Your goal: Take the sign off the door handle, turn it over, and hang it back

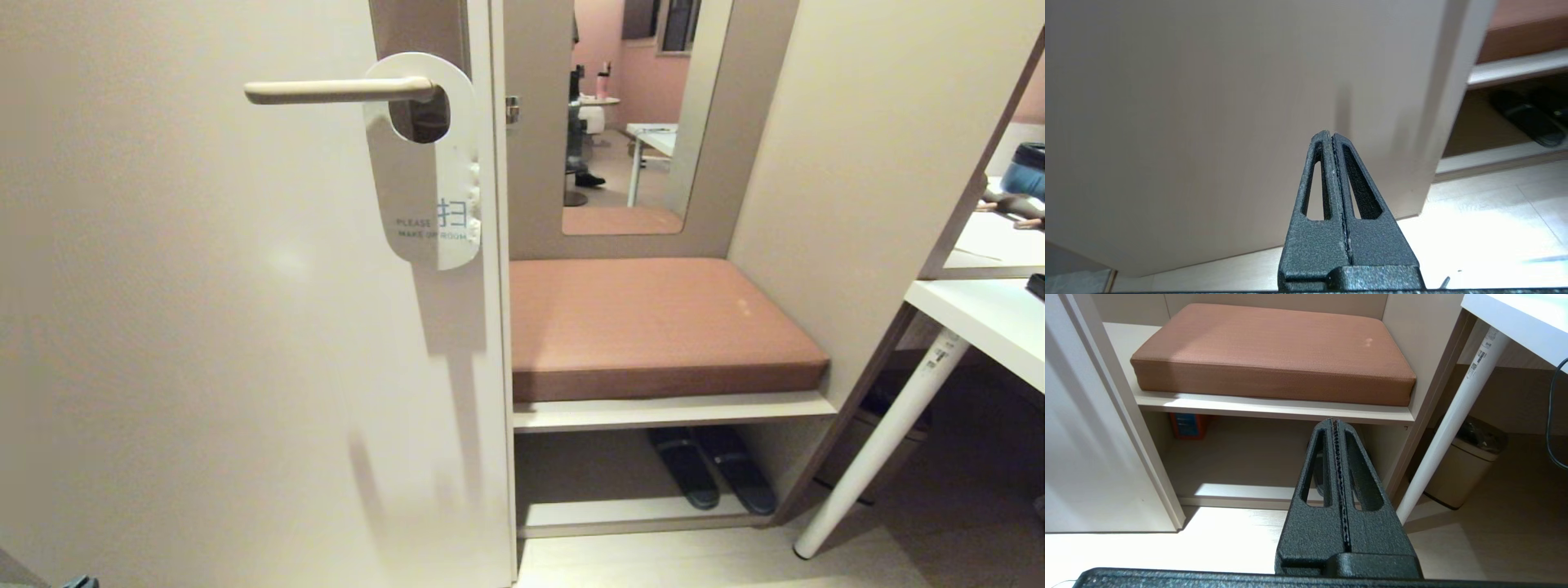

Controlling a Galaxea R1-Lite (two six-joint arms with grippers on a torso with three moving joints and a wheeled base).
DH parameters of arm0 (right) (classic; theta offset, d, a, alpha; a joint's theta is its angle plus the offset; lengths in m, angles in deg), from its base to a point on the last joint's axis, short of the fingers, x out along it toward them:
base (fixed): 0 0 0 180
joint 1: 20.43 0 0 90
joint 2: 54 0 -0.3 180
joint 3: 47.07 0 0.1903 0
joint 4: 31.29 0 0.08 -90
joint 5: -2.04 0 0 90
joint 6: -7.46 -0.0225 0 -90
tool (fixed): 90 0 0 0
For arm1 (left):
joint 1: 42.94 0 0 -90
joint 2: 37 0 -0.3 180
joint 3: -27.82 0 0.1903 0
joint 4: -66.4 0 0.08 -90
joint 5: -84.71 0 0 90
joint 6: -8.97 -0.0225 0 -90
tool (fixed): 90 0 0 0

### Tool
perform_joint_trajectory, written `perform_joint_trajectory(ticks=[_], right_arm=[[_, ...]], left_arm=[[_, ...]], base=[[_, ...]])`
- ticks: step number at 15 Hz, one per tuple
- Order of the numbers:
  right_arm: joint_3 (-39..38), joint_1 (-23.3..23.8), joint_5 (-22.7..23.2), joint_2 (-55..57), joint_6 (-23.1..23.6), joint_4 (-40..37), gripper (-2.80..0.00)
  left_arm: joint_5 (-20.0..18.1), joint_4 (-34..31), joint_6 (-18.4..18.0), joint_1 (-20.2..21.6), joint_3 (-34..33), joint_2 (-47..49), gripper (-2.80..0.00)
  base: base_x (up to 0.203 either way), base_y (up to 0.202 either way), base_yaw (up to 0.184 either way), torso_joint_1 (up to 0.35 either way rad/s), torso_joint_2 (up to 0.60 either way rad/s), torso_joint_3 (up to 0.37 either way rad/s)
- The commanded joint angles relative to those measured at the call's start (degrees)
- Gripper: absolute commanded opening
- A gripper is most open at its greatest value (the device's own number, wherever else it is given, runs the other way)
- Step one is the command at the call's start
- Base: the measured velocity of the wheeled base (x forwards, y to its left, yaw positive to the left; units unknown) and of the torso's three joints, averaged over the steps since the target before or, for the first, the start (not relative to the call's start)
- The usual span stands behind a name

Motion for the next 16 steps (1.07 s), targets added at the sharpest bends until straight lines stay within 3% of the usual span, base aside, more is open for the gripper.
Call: perform_joint_trajectory(ticks=[1, 9, 16], right_arm=[[0.0, 0.0, 0.0, 0.0, 0.0, 0.0, -2.8], [0.0, 0.0, 0.0, 0.0, 0.0, 0.0, -2.8], [0.0, 0.0, 0.0, 0.0, 0.0, 0.0, -2.8]], left_arm=[[-2.3, -5.3, 0.0, 1.5, 0.0, -9.2, -2.8], [-0.5, -8.0, 4.8, 0.0, 0.0, -19.2, -2.8], [-0.3, -8.1, 5.5, 0.0, 0.0, -21.6, -2.8]], base=[[0.0, 0.0, 0.0, 0.0, 0.0, 0.0], [0.0, 0.0, 0.0, 0.0, 0.0, 0.0], [0.0, 0.0, 0.0, 0.0, 0.0, 0.0]])
